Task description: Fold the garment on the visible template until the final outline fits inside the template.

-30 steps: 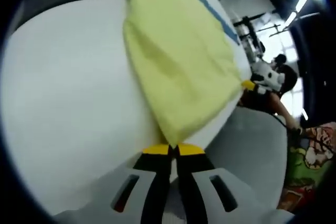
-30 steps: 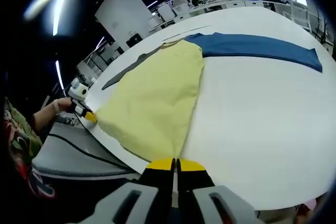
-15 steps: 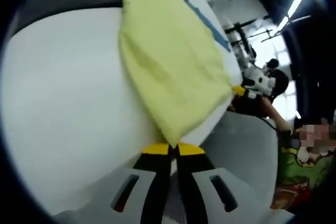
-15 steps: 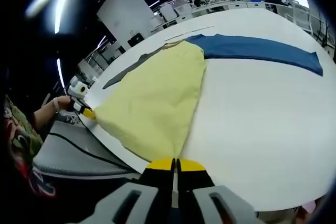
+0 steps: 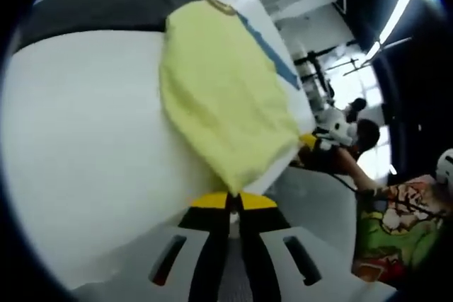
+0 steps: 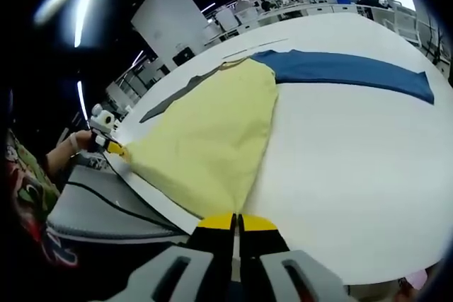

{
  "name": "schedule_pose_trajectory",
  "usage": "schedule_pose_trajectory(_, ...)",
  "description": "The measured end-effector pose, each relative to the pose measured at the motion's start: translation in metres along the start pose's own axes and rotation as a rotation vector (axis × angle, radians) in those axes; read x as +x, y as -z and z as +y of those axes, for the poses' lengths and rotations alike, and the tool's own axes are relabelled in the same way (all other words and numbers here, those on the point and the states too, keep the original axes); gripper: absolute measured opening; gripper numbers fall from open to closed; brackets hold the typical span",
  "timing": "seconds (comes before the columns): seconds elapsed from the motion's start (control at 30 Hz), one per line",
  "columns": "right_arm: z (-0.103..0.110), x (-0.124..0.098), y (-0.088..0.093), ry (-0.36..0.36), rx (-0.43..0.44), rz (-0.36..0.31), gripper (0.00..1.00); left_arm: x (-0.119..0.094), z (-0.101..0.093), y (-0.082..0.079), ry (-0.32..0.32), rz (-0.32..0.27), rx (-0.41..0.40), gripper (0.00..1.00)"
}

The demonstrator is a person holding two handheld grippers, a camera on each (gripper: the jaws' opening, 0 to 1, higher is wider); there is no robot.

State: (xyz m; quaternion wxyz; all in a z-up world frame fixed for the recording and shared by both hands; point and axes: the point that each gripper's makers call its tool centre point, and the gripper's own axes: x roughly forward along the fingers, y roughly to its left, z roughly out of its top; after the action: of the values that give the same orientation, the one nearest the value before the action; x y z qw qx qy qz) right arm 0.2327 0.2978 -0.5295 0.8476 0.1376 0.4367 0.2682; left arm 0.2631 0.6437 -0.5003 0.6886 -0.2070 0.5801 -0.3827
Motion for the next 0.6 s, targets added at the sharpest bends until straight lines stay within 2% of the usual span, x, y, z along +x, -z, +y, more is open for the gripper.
schedule_pose_trajectory(0.03,0.0,0.0,0.0,0.0,0.001,-0.001,0.0,0.001,0.006,0.005,-0.035,0.024,-0.044,0.0)
schedule_pose_trajectory(0.17,0.001,0.0,0.0,-0.002,0.003,-0.001,0.0,0.009,0.019,0.017,-0.105,0.083,-0.053,0.0)
schedule_pose_trajectory(0.27,0.001,0.0,0.0,-0.001,0.004,-0.003,0.0,0.016,0.027,0.025,-0.162,0.134,0.001,0.0)
schedule_pose_trajectory(0.37,0.0,0.0,0.0,-0.001,0.002,-0.004,0.0,0.02,0.031,0.025,-0.209,0.149,0.064,0.0)
schedule_pose_trajectory(0.4,0.0,0.0,0.0,-0.001,0.001,-0.004,0.0,0.022,0.026,0.026,-0.19,0.163,0.087,0.0)
schedule_pose_trajectory(0.47,-0.001,0.0,0.001,0.003,-0.004,-0.003,0.0,0.022,0.025,0.025,-0.201,0.162,0.097,0.0)
schedule_pose_trajectory(0.53,-0.001,0.001,0.002,0.002,-0.005,-0.004,0.0,0.02,0.024,0.024,-0.203,0.167,0.153,0.0)
schedule_pose_trajectory(0.6,-0.001,0.001,0.002,0.003,-0.017,-0.004,0.0,0.019,0.025,0.025,-0.202,0.163,0.152,0.0)
